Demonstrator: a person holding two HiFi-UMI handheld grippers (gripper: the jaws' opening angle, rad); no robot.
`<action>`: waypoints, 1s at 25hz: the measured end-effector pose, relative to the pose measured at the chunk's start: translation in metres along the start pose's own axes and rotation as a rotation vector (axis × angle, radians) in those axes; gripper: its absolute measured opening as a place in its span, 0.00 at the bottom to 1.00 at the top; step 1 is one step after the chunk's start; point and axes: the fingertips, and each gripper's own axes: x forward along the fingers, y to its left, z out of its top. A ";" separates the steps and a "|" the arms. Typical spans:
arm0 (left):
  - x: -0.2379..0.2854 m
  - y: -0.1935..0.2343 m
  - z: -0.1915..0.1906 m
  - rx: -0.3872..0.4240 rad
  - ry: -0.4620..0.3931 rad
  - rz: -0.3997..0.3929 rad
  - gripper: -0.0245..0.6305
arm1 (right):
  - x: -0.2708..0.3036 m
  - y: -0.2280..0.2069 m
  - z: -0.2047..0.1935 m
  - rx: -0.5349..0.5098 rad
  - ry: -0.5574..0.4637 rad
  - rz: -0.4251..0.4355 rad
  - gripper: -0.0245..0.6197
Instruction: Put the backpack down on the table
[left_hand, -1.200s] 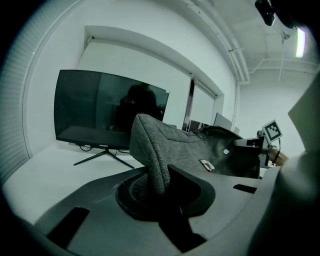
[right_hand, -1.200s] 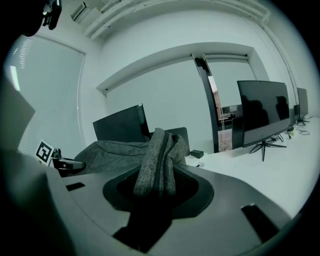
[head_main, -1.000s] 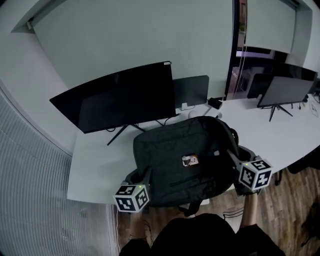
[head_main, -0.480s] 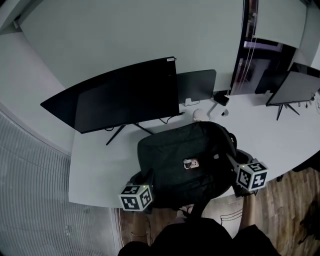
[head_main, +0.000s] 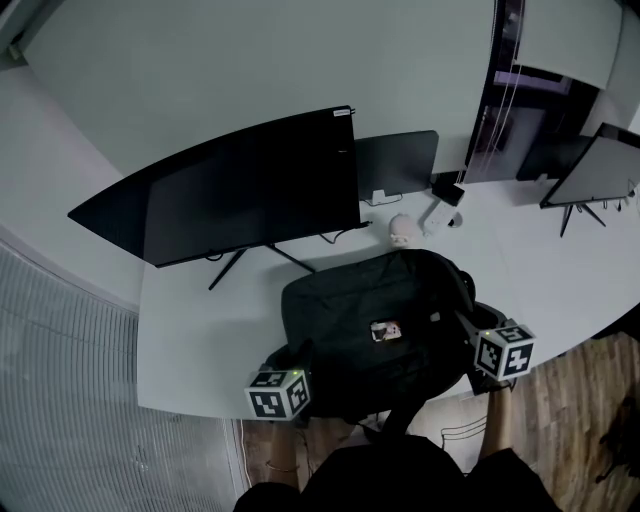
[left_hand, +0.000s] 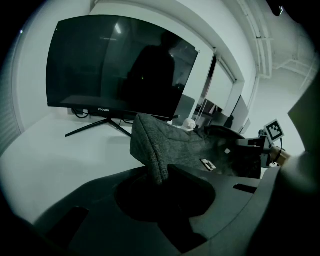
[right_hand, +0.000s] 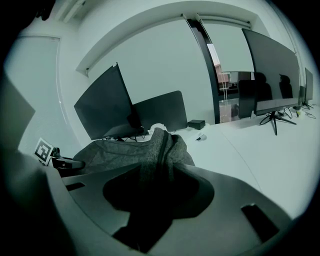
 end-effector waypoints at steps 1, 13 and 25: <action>0.002 0.000 -0.001 -0.002 0.005 -0.001 0.12 | 0.002 -0.002 -0.001 0.002 0.005 -0.002 0.24; 0.017 0.009 -0.010 -0.051 0.051 0.019 0.18 | 0.018 -0.024 -0.025 0.044 0.070 -0.021 0.24; 0.024 0.020 -0.018 -0.088 0.096 0.052 0.27 | 0.023 -0.034 -0.037 0.081 0.125 -0.063 0.30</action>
